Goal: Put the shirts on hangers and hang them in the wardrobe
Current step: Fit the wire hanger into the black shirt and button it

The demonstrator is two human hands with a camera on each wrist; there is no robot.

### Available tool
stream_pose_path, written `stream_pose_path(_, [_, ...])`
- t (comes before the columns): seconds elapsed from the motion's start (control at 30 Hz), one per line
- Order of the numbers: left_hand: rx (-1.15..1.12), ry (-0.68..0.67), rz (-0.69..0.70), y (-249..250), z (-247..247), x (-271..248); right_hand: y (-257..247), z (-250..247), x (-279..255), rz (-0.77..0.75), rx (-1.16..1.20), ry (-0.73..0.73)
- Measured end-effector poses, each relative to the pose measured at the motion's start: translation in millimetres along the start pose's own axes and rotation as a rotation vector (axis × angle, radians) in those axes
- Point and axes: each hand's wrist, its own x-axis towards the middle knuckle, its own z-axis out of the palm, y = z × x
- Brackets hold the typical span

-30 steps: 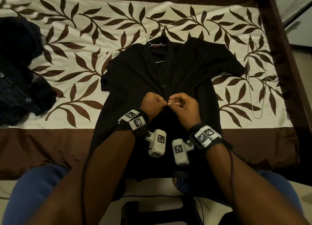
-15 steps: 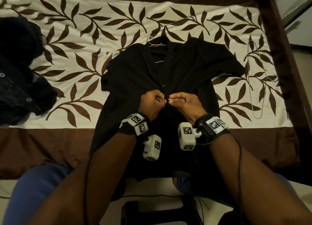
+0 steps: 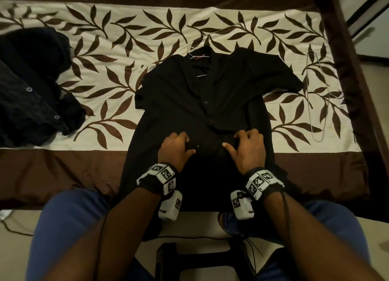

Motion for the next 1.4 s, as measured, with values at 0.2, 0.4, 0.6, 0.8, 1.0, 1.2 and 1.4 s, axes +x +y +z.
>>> stream_pose_path(0.2, [0.116, -0.156, -0.006, 9, -8, -38, 6, -15, -5, 0.024, 0.060, -0.216])
stream_pose_path(0.4, [-0.064, 0.065, -0.132, 2, -23, -62, 34, -44, -17, 0.022, 0.046, -0.182])
stream_pose_path(0.6, [-0.018, -0.006, -0.069, 9, -27, -76, 29, -33, -54, -0.161, -0.186, -0.329])
stream_pose_path(0.8, [-0.004, 0.002, -0.103, 8, -27, -71, 29, -67, -53, -0.008, 0.036, -0.236])
stream_pose_path(1.0, [0.144, 0.066, 0.218, 36, -16, -88, 57, -107, -50, 0.154, 0.489, -0.068])
stream_pose_path(1.2, [0.365, -0.325, 0.212, 71, 28, -93, 45, -107, -34, 0.079, 0.607, -0.074])
stream_pose_path(1.4, [0.212, -0.509, 0.319, 58, 4, -92, 46, -133, -11, 0.080, 0.539, 0.127])
